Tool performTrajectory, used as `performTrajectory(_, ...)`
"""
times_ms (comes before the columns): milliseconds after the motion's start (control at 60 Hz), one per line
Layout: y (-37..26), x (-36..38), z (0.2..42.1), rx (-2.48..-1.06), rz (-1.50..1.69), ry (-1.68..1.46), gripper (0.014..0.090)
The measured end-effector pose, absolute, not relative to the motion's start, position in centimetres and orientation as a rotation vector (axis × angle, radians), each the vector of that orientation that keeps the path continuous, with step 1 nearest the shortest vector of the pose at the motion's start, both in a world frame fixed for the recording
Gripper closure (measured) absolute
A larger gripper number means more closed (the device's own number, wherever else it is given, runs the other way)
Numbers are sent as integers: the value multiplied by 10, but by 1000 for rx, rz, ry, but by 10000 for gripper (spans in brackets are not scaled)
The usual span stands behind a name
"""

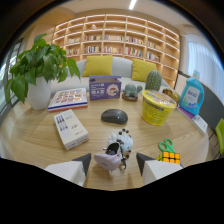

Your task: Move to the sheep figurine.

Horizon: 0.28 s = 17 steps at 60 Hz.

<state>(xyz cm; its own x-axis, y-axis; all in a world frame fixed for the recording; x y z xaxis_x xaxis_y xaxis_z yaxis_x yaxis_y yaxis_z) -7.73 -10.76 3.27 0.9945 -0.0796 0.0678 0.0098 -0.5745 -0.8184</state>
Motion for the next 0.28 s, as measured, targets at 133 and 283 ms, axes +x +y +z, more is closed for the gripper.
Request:
performTrajectory(133,-108,-77,32,-2183,-115,53,188)
performTrajectory(283,-109,-76,31,-2182,-126,40,189)
